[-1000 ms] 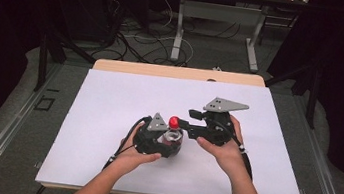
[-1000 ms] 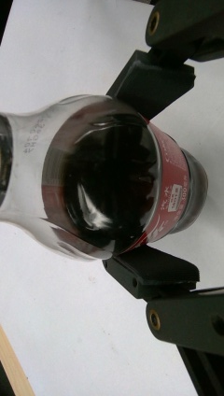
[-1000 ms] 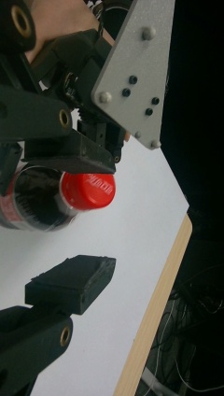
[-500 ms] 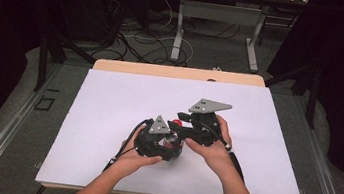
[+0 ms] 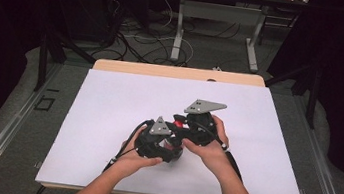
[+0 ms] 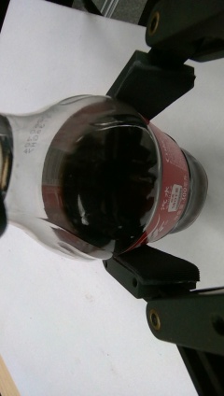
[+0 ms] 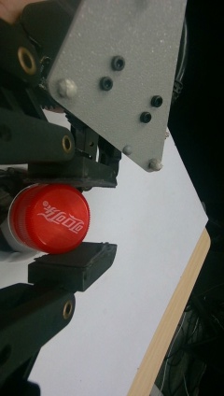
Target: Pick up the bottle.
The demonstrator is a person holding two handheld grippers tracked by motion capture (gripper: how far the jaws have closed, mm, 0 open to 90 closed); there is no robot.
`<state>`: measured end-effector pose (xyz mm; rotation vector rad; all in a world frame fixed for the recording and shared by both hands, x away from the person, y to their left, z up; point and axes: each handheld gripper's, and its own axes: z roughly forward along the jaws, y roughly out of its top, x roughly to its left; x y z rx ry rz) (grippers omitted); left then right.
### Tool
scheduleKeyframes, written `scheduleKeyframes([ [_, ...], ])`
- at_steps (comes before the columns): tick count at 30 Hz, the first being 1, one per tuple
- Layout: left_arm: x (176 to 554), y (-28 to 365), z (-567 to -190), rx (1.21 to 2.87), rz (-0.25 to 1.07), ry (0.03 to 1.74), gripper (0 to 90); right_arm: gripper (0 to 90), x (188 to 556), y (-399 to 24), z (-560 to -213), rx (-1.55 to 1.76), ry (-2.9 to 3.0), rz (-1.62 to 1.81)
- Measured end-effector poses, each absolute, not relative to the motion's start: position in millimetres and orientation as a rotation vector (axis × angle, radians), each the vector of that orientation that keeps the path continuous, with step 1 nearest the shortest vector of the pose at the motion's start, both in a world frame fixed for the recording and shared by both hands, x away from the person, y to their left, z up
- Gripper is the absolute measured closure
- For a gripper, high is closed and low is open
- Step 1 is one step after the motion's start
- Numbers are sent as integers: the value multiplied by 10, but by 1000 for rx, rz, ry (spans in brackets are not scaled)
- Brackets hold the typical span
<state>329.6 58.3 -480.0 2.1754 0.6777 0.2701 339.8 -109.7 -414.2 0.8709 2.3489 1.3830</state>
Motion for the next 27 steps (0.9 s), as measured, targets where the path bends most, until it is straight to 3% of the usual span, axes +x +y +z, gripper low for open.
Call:
scheduleKeyframes([
  [16, 3260, 596, -4763, 2184, 234, 642, 303, 615, 3481, -1182, -4085, 709, 2496, 1422],
  [27, 3239, 618, -4722, 2180, 172, 571, 304, 614, 3599, -1222, -3991, 389, 2692, 1441],
])
